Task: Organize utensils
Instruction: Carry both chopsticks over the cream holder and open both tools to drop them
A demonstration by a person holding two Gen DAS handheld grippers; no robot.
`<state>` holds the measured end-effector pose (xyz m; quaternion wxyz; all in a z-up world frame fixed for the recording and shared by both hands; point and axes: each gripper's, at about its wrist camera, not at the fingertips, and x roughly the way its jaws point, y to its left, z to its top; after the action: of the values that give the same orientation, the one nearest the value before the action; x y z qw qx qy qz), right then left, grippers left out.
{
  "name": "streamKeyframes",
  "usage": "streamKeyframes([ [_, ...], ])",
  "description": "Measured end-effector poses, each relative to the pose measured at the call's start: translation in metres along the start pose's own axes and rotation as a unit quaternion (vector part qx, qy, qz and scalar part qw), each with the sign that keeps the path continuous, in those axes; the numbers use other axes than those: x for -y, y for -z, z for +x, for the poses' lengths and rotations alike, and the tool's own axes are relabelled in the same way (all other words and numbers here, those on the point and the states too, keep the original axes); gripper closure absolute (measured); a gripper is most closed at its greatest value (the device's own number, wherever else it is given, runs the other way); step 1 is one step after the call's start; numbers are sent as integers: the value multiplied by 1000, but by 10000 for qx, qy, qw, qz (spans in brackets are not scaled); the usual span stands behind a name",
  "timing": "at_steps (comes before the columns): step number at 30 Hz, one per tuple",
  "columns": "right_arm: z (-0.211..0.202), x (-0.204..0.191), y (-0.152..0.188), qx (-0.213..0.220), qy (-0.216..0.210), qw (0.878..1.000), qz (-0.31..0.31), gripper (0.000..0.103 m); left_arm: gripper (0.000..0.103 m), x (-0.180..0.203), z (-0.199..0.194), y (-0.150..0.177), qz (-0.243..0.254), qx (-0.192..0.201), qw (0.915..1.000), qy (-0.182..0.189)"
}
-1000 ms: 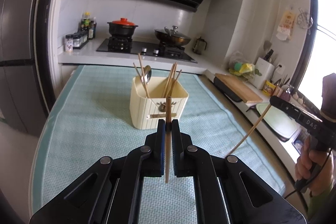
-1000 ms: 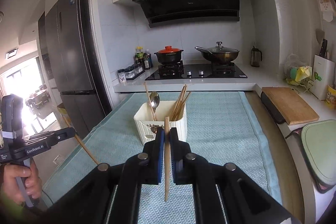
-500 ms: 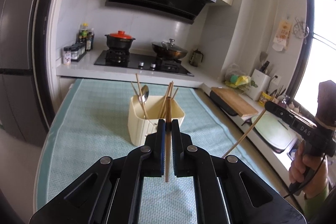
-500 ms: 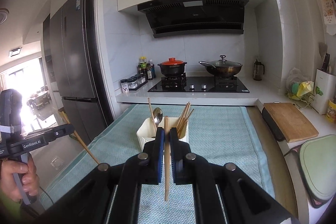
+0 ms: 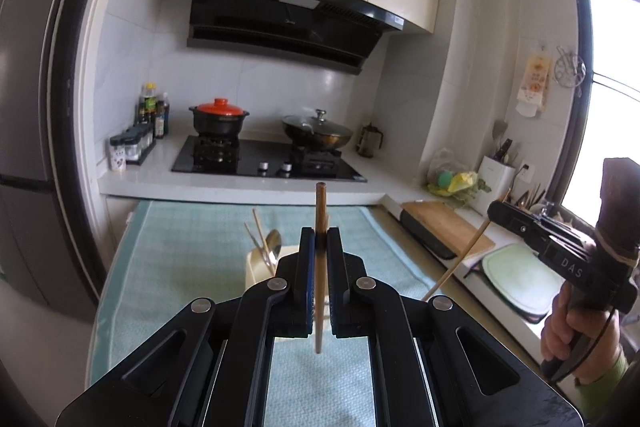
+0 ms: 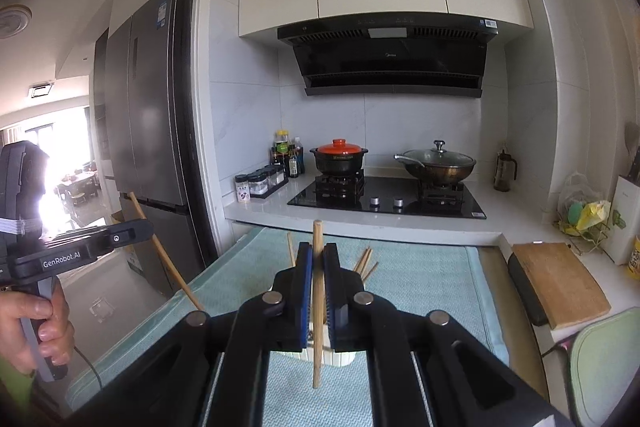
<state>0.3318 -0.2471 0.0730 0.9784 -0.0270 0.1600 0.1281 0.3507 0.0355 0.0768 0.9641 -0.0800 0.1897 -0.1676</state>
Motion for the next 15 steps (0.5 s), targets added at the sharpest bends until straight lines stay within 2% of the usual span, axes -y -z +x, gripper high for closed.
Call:
streamKeyframes([
  [10,52,5,-45,605,73,9981,-82,97,100,1,59,-43,171,342,9989,-272],
  [13,81,11,-44,548,-9,9985,-24,97,100,-1,89,-40,206,195,9991,-313],
  [15,107,17,-38,340,-87,9994,80,97,100,-5,110,-35,200,32,9992,-342],
])
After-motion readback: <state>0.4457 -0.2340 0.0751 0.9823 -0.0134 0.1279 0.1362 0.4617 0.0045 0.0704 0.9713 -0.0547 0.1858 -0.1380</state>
